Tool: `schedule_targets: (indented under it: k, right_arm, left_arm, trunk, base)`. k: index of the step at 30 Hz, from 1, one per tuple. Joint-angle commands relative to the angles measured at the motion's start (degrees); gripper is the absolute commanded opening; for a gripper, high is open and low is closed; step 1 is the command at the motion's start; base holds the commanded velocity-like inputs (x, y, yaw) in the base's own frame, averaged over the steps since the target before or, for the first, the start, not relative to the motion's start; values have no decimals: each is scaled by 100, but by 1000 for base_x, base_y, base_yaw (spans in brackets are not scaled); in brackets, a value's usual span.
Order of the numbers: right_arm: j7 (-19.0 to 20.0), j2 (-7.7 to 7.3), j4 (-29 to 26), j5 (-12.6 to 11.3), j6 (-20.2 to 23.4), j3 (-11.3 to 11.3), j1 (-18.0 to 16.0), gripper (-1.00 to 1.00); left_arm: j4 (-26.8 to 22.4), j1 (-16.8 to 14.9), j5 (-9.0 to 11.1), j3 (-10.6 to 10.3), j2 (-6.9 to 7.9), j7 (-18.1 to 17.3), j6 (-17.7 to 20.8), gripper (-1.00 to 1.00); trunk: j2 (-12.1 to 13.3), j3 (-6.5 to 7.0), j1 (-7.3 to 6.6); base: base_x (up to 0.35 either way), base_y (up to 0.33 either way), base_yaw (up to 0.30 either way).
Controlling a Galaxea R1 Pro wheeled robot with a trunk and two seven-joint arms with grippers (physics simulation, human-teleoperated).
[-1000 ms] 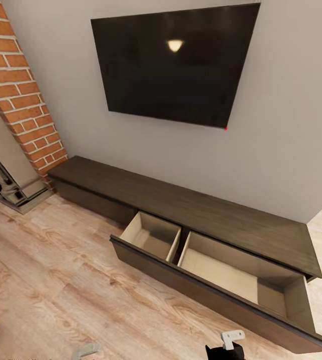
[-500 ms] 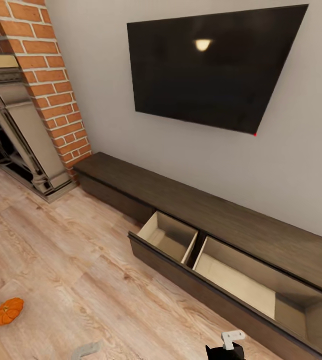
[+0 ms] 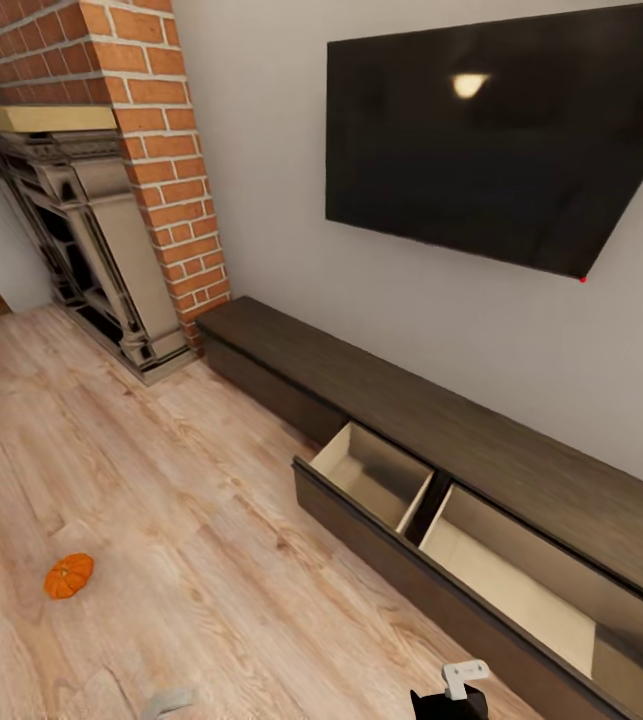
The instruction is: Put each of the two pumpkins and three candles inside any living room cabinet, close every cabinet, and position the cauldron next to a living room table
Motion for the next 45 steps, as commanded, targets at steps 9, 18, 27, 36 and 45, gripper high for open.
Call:
schedule_targets:
  k: [9, 18, 27, 36, 45]
  right_arm:
    - [0, 0, -1, 0, 0, 1, 0, 100]
    - [0, 0, 5, 16, 0, 1, 0, 100]
    - [0, 0, 6, 35, 0, 1, 0, 100]
    - [0, 0, 7, 44, 0, 1, 0, 100]
    - [0, 0, 7, 44, 0, 1, 0, 100]
  left_arm:
    - [0, 0, 0, 3, 0, 0, 0, 100]
    - [0, 0, 0, 1, 0, 0, 0, 100]
    - [0, 0, 0, 2, 0, 0, 0, 100]
    - [0, 0, 0, 3, 0, 0, 0, 100]
    - [0, 0, 0, 7, 0, 0, 0, 100]
  trunk:
    - [0, -18, 0]
    - [0, -35, 0]
    - [0, -53, 0]
    - [0, -70, 0]
    - [0, -88, 0]
  base:
    - [0, 0, 287]
    - [0, 0, 287]
    - [0, 0, 287]
    - [0, 0, 287]
    - [0, 0, 287]
